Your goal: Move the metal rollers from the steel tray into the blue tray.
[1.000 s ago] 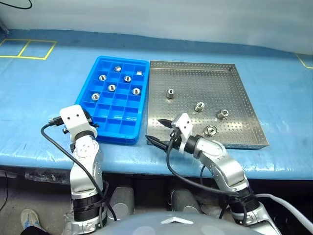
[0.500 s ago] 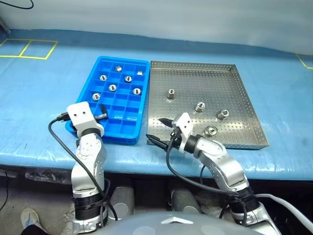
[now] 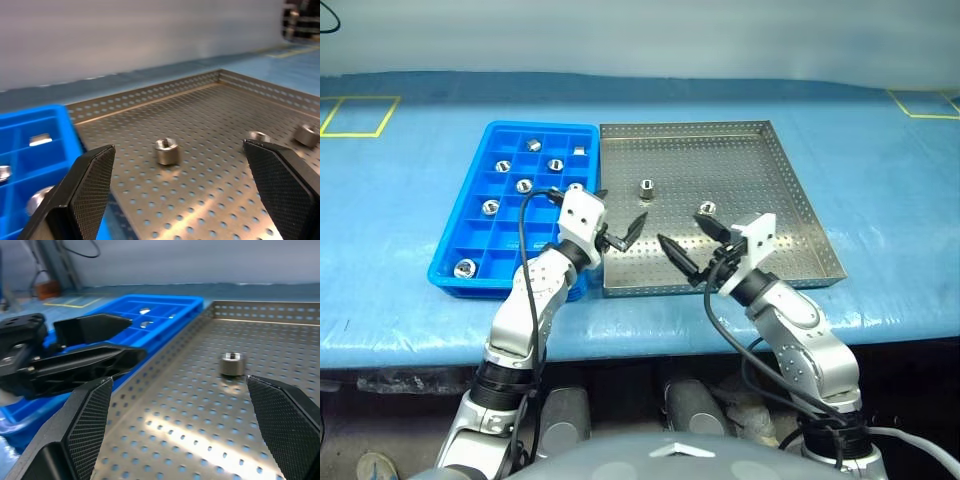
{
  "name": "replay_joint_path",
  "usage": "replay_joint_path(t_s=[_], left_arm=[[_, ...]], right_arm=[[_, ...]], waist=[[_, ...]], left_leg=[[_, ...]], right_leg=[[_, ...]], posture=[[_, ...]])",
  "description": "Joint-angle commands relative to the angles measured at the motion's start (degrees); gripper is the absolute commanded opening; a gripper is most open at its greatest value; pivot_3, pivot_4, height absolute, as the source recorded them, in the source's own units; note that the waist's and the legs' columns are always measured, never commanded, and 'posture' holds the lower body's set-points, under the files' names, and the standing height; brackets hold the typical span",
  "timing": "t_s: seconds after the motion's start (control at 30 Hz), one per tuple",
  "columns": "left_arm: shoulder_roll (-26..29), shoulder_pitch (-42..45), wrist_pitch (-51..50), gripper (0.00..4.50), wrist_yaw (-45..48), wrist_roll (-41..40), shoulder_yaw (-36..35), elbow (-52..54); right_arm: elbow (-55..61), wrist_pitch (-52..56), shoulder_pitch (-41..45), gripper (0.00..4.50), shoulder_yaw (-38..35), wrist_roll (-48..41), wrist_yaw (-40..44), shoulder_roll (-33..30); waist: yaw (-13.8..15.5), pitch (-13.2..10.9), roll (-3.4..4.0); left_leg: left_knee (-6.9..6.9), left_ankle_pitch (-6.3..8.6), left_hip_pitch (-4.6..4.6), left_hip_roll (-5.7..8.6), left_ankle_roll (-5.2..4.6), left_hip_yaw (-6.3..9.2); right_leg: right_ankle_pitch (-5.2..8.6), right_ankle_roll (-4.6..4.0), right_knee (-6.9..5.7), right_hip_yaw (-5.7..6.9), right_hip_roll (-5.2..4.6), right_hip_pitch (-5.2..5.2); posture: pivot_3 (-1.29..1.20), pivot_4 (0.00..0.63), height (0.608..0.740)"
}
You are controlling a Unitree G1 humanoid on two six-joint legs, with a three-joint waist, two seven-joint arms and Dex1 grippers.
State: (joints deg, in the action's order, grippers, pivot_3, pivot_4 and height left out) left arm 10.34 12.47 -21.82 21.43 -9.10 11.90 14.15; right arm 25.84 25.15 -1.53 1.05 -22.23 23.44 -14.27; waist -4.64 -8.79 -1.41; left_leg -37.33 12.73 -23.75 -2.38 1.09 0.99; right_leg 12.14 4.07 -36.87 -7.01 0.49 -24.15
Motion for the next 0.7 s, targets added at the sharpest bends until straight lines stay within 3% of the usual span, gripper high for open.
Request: replay_joint_path(t_s=[0.03,0.4,0.7], left_arm=[[0.01,1.71,1.49,4.48,1.30,1.04,1.37,-1.33],[-2.84,12.75,7.08,4.48,9.62,4.61,8.55,-18.67],[-8.09,20.70,11.84,4.48,15.60,6.27,11.59,-34.06]], right_arm=[[2.53,0.84,-0.16,4.50,-2.00,1.34,-2.94,-0.80],[4.44,1.60,-2.58,4.50,-2.76,2.70,-7.24,-0.72],[9.86,0.82,-8.88,4.50,-4.93,3.00,-10.26,-0.08]], waist=[[-0.72,0.01,0.02],[-3.26,0.03,0.06],[-8.45,0.05,0.13]], left_leg=[[0.00,0.00,0.02,0.00,0.00,-0.01],[-0.01,0.00,-0.01,0.03,-0.01,0.03],[0.03,0.00,-0.04,0.05,-0.01,0.05]], right_leg=[[0.00,0.00,-0.01,-0.01,0.00,0.00],[-0.01,0.02,-0.01,-0.03,0.01,0.01],[0.01,0.05,0.01,-0.06,0.01,-0.01]], posture=[[-0.14,0.150,0.740],[-0.22,0.150,0.740],[-0.37,0.150,0.740]])
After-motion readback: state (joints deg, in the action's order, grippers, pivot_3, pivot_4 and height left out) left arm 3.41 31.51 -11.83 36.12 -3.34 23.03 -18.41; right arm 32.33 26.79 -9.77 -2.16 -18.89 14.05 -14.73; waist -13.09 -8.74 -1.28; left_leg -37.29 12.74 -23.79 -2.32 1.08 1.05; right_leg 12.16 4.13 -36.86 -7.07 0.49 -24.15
